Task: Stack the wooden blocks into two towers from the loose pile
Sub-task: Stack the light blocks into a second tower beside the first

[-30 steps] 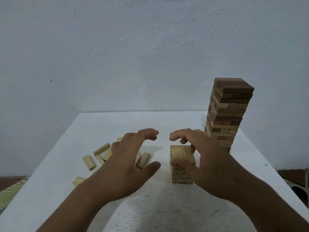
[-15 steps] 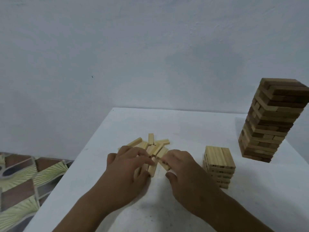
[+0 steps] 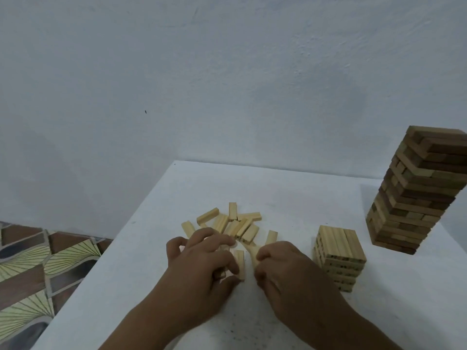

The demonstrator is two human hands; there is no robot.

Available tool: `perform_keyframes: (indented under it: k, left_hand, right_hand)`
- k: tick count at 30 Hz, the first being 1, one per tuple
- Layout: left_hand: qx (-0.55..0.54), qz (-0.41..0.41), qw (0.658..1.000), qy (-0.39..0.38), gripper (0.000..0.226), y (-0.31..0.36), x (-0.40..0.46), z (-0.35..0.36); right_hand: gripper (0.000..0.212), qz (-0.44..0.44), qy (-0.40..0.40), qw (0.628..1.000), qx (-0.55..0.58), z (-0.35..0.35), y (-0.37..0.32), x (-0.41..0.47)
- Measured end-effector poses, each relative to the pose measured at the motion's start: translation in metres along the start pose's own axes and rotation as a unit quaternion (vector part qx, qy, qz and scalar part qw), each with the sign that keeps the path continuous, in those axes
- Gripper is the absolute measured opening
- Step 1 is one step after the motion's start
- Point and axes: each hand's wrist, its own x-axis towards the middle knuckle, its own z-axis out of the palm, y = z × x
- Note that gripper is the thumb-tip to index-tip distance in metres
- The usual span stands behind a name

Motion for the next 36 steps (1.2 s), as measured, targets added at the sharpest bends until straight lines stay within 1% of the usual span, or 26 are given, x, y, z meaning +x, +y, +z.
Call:
perform_keyframes:
  k: [3,7,10,12,14,15,19,22,26,31,34,36]
  left_hand:
    - [-0.005,0.012,1.000,-0.005,0.015,0.000,-0.002,0.000]
    - [-0.014,0.017,1.000,-0.010,0.019,0.001,-0.004,-0.001]
    - [-0.009,0.016,1.000,-0.020,0.018,0.003,-0.006,-0.003]
    - [-0.013,0.013,1.000,-0.026,0.021,0.003,-0.007,-0.003]
    - [-0.017,0.017,0.999,-0.023,0.027,0.003,-0.009,-0.002]
    - [-0.016,0.021,0.999,-0.024,0.031,0.003,-0.009,-0.001]
    - [0.004,0.028,0.999,-0.034,0.037,0.005,-0.007,0.000]
    - [-0.004,0.026,1.000,-0.014,0.038,0.005,-0.006,0.003]
    - [-0.009,0.024,1.000,0.001,0.034,0.006,-0.006,0.007]
    - [-0.007,0.036,0.999,0.000,0.035,0.009,-0.004,0.010]
    - [-0.008,0.036,0.999,0.006,0.032,0.010,-0.005,0.010]
    - [-0.009,0.033,0.999,0.004,0.031,0.009,-0.005,0.010]
  right_hand:
    - [0.011,-0.032,-0.025,0.999,0.030,0.000,0.000,-0.005]
    - [0.015,-0.044,-0.045,0.995,0.073,0.004,0.006,-0.008]
    - [0.019,-0.015,-0.009,0.996,0.086,0.003,0.007,-0.009]
    - [0.029,0.002,0.023,0.998,0.051,0.005,0.007,-0.008]
    - [0.039,0.011,0.027,0.999,-0.015,0.010,0.006,-0.005]
    - [0.040,0.011,0.024,0.999,-0.037,0.011,0.006,-0.005]
    - [0.035,0.004,0.018,0.999,-0.041,0.007,0.006,-0.007]
    - [0.022,0.000,-0.004,1.000,-0.014,0.001,0.006,-0.013]
    - [0.012,0.003,-0.020,1.000,0.012,0.002,0.009,-0.020]
    - [0.021,0.013,-0.036,0.997,0.068,0.004,0.009,-0.019]
    - [0.018,0.008,-0.024,0.998,0.063,0.008,0.009,-0.019]
    - [0.020,0.004,-0.007,0.998,0.062,0.011,0.009,-0.020]
